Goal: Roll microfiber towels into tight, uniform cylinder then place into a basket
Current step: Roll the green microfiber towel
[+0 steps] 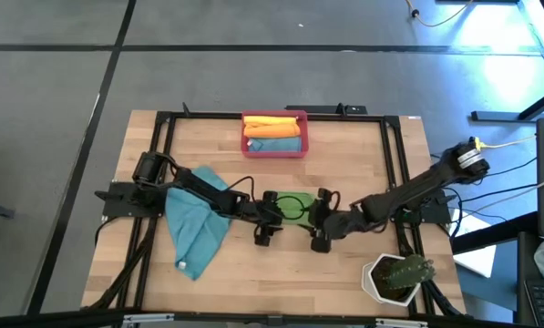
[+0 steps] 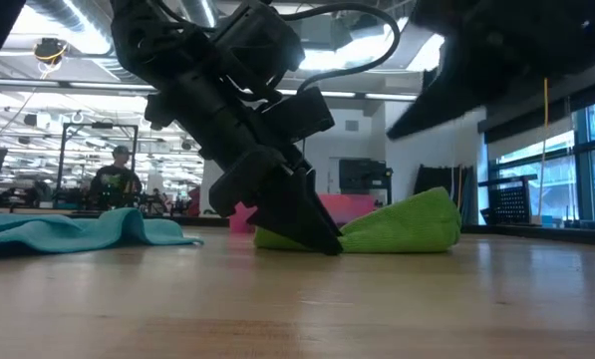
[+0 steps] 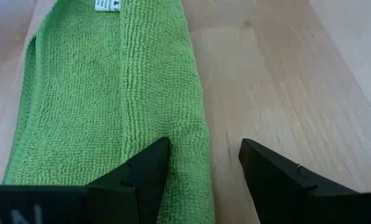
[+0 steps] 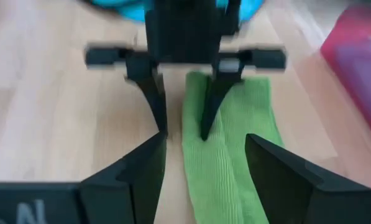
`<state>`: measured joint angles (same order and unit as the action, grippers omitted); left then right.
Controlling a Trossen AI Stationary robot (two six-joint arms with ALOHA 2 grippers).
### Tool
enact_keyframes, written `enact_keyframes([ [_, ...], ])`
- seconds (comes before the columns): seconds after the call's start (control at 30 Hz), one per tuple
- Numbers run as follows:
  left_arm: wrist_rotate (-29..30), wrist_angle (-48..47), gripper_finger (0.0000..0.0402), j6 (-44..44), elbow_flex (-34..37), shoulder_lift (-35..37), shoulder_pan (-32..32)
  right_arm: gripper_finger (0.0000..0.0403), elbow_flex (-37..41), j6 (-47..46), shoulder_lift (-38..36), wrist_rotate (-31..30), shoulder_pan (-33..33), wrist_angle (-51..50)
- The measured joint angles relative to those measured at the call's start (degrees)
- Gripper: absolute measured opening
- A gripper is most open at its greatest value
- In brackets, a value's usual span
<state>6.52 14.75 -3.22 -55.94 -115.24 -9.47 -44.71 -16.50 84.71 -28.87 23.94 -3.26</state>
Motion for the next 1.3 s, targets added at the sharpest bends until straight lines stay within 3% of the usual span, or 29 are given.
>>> enact_keyframes([
  [0.3,-0.04,0.93,0.0195,0.0,0.06,-0.04,0.0,0.022,0.0,-1.65,10.64,-1.34,0.14,6.84],
  [0.57,-0.07,1.97,0.0195,0.02,0.07,-0.09,0.0,0.0193,0.03,-8.96,16.39,-12.32,0.12,7.29],
  [1.3,1.46,2.02,0.0195,1.16,0.04,-0.11,-0.48,0.0125,-0.39,-10.29,18.44,-11.2,-0.41,5.81],
])
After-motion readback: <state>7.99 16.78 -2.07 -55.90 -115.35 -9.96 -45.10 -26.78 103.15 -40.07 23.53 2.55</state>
